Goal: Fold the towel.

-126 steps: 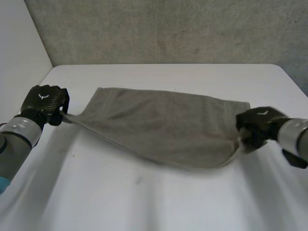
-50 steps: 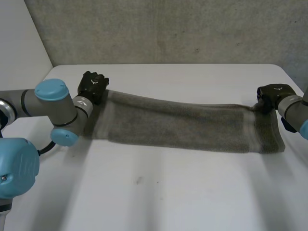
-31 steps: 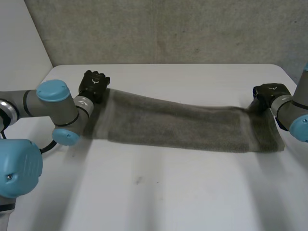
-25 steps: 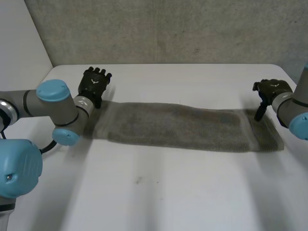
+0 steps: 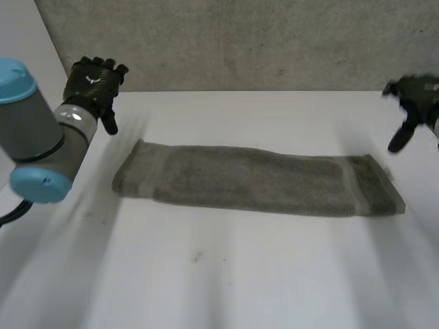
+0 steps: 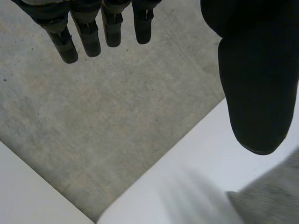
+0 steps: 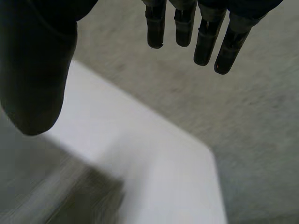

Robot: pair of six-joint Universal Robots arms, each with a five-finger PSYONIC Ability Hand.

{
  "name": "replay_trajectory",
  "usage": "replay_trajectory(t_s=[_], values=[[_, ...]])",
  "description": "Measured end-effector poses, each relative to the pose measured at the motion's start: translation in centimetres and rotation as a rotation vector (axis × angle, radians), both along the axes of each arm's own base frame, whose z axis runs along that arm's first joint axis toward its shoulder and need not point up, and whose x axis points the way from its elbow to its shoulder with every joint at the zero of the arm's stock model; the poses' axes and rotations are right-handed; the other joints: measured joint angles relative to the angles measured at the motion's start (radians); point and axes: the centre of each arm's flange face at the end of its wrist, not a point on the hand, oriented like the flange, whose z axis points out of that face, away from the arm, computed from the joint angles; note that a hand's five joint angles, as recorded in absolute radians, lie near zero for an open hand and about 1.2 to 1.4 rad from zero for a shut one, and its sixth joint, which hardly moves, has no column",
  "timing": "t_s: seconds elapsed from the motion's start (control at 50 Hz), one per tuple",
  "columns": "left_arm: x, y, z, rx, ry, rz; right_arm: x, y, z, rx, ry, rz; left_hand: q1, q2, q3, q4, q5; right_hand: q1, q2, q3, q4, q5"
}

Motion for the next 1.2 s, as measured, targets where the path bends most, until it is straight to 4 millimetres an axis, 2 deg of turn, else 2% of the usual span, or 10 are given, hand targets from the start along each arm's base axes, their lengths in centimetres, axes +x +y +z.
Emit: replay_trajectory(t_s=[0.22, 0.54, 0.62, 0.66, 0.7, 0.86, 1.0, 1.06, 1.1, 1.2], values=[[1.6, 5.7, -1.5, 0.145, 0.119, 0.000, -0.9, 4.0, -7.6, 0.174, 0.098, 0.062, 0.000, 0.000, 0.000, 0.000, 0.000, 0.160, 0.156, 0.163, 0.160, 0.193], [2.1, 6.8, -3.5, 0.161, 0.167, 0.010, -1.9, 2.4, -14.7, 0.186, 0.175, 0.057, 0.000, 0.000, 0.000, 0.000, 0.000, 0.464, 0.470, 0.468, 0.456, 0.477], [2.1, 6.8, -3.7, 0.160, 0.166, 0.009, -2.2, 2.0, -15.3, 0.187, 0.196, 0.052, 0.000, 0.000, 0.000, 0.000, 0.000, 0.633, 0.640, 0.634, 0.612, 0.633], [2.1, 6.9, -3.8, 0.158, 0.166, 0.009, -2.6, 1.6, -15.5, 0.182, 0.210, 0.045, 0.000, 0.000, 0.000, 0.000, 0.000, 0.955, 0.951, 0.938, 0.929, 0.956], [2.1, 6.9, -3.9, 0.157, 0.166, 0.008, -2.9, 1.2, -15.5, 0.175, 0.221, 0.035, 0.000, 0.000, 0.000, 0.000, 0.000, 1.058, 1.062, 1.065, 1.055, 1.074], [2.1, 7.0, -4.1, 0.157, 0.166, 0.008, -5.3, -1.0, -14.9, 0.125, 0.292, -0.064, 0.000, 0.000, 0.000, 0.000, 0.000, 1.061, 1.065, 1.088, 1.078, 1.089], [2.2, 7.1, -3.9, 0.153, 0.167, 0.008, -7.3, -3.6, -12.2, 0.014, 0.469, -0.160, 0.000, 0.000, 0.000, 0.000, 0.000, 1.062, 1.065, 1.088, 1.078, 1.089], [2.2, 7.1, -3.8, 0.150, 0.168, 0.010, -5.9, -4.3, -10.7, -0.057, 0.524, -0.138, 0.000, 0.000, 0.000, 0.000, 0.000, 1.065, 1.065, 1.088, 1.078, 1.092], [2.2, 7.0, -3.8, 0.149, 0.169, 0.011, -3.3, -4.3, -9.6, -0.119, 0.538, -0.083, 0.000, 0.000, 0.000, 0.000, 0.000, 1.065, 1.065, 1.088, 1.078, 1.093], [2.4, 7.0, -3.8, 0.149, 0.169, 0.015, 6.4, -2.0, -7.8, -0.267, 0.520, 0.133, 0.000, 0.000, 0.000, 0.000, 0.000, 1.065, 1.065, 1.088, 1.078, 1.095]])
